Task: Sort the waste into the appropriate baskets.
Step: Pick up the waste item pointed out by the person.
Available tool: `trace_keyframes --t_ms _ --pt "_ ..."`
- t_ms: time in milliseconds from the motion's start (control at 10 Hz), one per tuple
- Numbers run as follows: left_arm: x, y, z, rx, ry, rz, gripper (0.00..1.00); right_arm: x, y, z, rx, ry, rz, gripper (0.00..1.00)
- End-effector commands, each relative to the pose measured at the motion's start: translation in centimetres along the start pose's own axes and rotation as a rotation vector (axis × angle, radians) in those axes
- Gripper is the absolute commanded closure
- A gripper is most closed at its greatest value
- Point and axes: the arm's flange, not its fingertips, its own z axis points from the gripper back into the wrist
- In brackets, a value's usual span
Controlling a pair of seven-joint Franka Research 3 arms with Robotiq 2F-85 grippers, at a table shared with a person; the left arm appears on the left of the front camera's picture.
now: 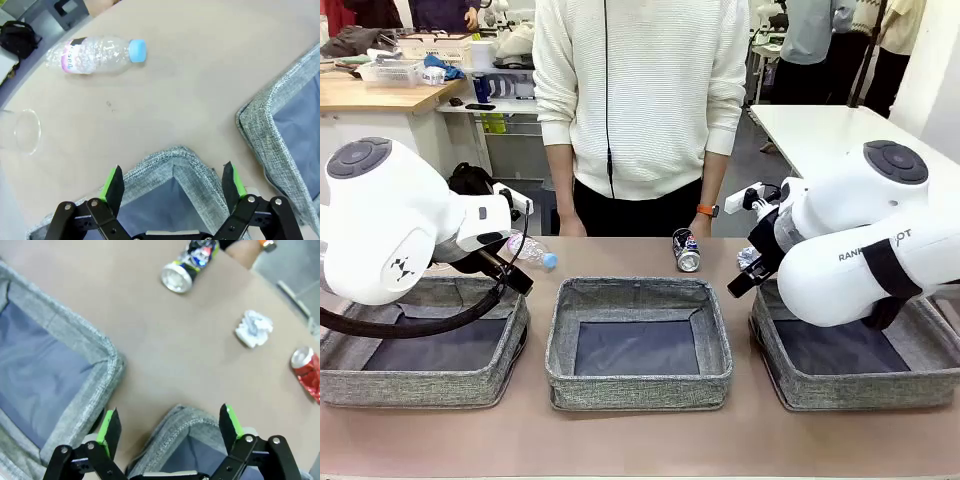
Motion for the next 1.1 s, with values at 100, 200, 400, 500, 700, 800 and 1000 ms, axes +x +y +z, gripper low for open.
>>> trace_keyframes --t_ms 100,200,400,500,700,800,1000 --pt "0.0 0.0 0.0 0.0 0.0 0.0 0.0 0.0 0.0 0.0 0.0 0.0 0.0 0.0" --pt "0.0 0.0 0.0 0.0 0.0 0.0 0.0 0.0 0.0 0.0 0.0 0.0 0.0 0.0" --pt "0.0 0.0 0.0 0.0 0.0 0.0 0.0 0.0 0.0 0.0 0.0 0.0 0.0 0.0" --pt "0.0 0.0 0.0 0.0 0.0 0.0 0.0 0.0 0.0 0.0 0.0 0.0 0.0 0.0" --pt "0.0 0.0 0.0 0.0 0.0 0.0 0.0 0.0 0.0 0.0 0.0 0.0 0.0 0.0" --pt "0.0 0.0 0.0 0.0 0.0 0.0 0.0 0.0 0.0 0.0 0.0 0.0 0.0 0.0" --pt "0.0 0.0 0.0 0.0 0.0 0.001 0.0 0.0 0.0 0.0 0.0 0.0 0.0 0.0"
